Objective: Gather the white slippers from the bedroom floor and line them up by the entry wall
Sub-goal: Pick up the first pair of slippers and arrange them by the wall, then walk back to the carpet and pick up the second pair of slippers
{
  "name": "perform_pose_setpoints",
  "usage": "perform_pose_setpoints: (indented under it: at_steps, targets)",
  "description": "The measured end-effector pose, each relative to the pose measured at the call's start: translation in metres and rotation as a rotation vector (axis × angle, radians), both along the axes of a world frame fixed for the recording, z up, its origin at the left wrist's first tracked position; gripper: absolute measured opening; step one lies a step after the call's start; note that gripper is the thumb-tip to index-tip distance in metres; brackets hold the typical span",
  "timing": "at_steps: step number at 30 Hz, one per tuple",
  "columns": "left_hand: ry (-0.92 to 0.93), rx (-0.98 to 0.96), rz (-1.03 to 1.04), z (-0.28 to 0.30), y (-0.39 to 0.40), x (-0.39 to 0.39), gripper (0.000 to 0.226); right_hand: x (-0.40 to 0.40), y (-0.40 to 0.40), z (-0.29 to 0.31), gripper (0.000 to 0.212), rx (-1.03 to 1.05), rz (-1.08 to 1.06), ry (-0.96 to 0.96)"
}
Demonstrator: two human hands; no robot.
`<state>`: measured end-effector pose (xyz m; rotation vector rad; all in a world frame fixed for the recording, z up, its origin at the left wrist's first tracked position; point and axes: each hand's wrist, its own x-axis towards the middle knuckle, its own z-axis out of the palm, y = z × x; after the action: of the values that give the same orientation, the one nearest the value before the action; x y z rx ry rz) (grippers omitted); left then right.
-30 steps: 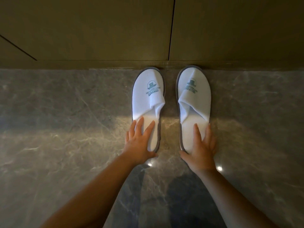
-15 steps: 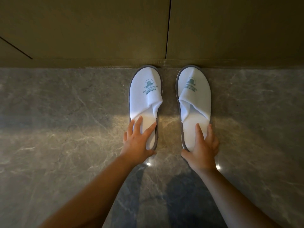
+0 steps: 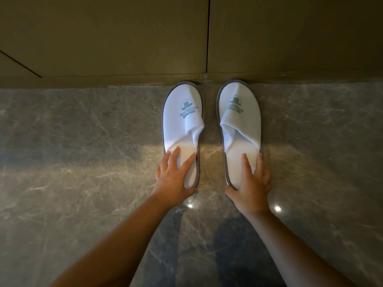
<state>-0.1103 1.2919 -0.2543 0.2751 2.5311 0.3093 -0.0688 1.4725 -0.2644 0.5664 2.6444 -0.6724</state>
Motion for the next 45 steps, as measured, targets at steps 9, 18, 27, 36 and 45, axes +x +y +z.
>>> perform_pose_setpoints:
  at_steps: [9, 18, 27, 36, 45]
  targets:
    - [-0.005, 0.004, 0.171, 0.070, -0.004, 0.005, 0.059, -0.012, 0.006, 0.080, 0.033, -0.199, 0.095, 0.211]
    - [0.015, 0.237, 0.491, 0.362, -0.037, 0.063, 0.039, -0.009, -0.032, 0.367, 0.015, -0.428, 0.342, 0.192]
    - [0.165, 0.331, 0.824, 0.667, -0.101, 0.159, 0.040, 0.044, -0.119, 0.664, 0.012, -0.713, 0.583, 0.164]
    - [0.357, 0.402, 1.106, 0.787, -0.187, 0.233, 0.040, 0.080, -0.247, 0.794, 0.022, -0.876, 0.784, 0.124]
    - [0.576, 0.451, 1.191, 0.832, -0.312, 0.210, 0.036, 0.048, -0.349, 0.825, 0.022, -0.826, 0.842, 0.172]
